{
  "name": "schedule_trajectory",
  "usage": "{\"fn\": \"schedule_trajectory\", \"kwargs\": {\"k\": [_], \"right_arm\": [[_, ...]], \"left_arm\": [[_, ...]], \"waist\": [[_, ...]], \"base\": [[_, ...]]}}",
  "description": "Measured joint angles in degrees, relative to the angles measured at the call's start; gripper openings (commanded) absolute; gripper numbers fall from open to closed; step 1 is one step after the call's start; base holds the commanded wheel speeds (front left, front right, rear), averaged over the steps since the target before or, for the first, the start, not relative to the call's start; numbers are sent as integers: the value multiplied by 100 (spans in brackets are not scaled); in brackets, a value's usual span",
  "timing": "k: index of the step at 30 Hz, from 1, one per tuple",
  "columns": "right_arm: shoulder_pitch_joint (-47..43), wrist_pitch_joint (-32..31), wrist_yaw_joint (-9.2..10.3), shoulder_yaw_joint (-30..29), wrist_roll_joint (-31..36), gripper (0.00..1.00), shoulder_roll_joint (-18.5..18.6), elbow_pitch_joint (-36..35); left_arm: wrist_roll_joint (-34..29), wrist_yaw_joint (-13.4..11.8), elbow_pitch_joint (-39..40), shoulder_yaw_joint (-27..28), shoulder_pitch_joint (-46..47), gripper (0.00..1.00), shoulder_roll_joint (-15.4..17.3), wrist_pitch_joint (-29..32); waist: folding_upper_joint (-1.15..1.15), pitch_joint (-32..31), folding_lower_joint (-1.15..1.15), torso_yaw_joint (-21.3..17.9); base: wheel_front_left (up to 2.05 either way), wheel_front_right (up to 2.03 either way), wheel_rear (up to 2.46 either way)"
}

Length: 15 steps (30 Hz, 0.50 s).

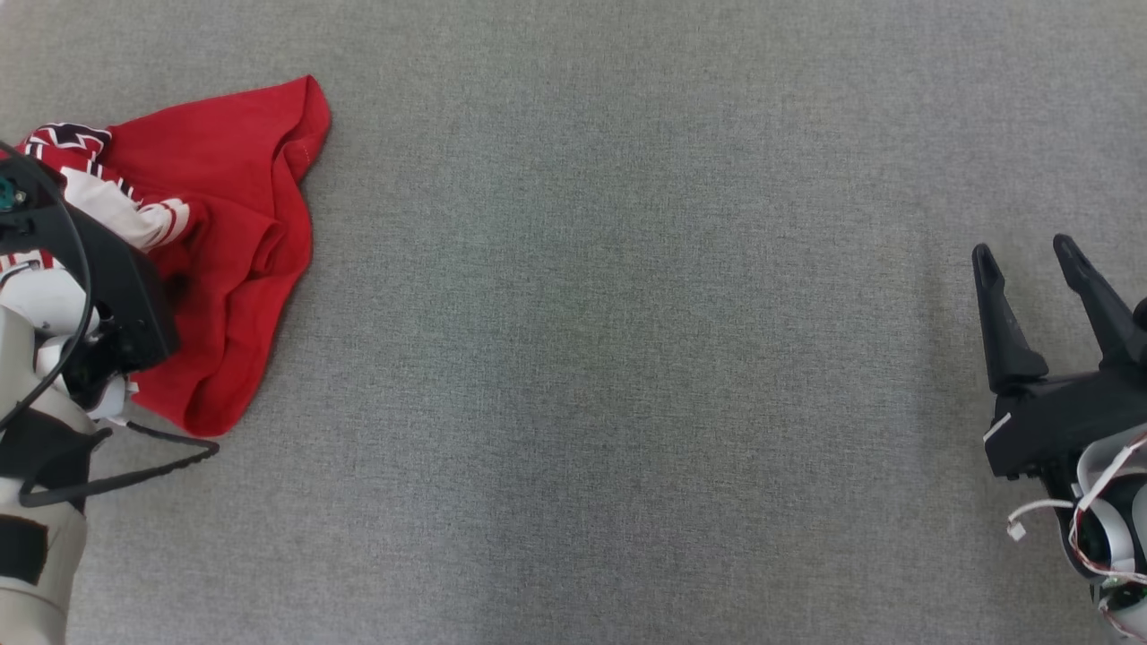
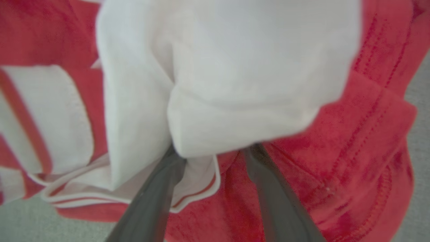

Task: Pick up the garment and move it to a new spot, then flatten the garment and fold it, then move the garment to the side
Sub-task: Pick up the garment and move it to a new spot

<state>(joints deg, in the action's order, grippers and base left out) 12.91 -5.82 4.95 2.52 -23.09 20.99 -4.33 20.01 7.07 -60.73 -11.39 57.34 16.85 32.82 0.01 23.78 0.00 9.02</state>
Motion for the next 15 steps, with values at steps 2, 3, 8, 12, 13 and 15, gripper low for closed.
{"fn": "schedule_trajectory", "kwargs": {"k": [2, 3, 8, 12, 13, 15], "right_arm": [[81, 3, -16, 4, 0, 100, 5, 56], [80, 5, -21, 5, 0, 100, 5, 78], [81, 35, -43, 20, -1, 100, 2, 248], [81, 91, -62, 26, -8, 100, -36, 406], [81, 131, -69, 29, -9, 100, -51, 447], [85, 164, -90, 40, -12, 100, -94, 524]], "left_arm": [[0, 0, -92, -21, 74, 0, -8, -3], [-5, 0, -108, -46, 83, 0, -12, -10], [-11, 5, -209, -94, 201, 0, -62, -78], [221, 7, -271, 0, 332, 0, -274, -230], [328, 7, -267, 24, 395, 0, -355, -267], [393, 8, -162, -31, 488, 0, -494, -347]], "waist": [[0, 2, 0, 5], [0, -10, 0, 12], [0, -103, 0, 59], [0, -224, 0, 79], [0, -262, 0, 83], [0, -341, 0, 85]], "base": [[0, 0, 0], [0, 0, 0], [0, 0, 0], [0, 0, 0], [0, 0, 0], [0, 0, 0]]}}
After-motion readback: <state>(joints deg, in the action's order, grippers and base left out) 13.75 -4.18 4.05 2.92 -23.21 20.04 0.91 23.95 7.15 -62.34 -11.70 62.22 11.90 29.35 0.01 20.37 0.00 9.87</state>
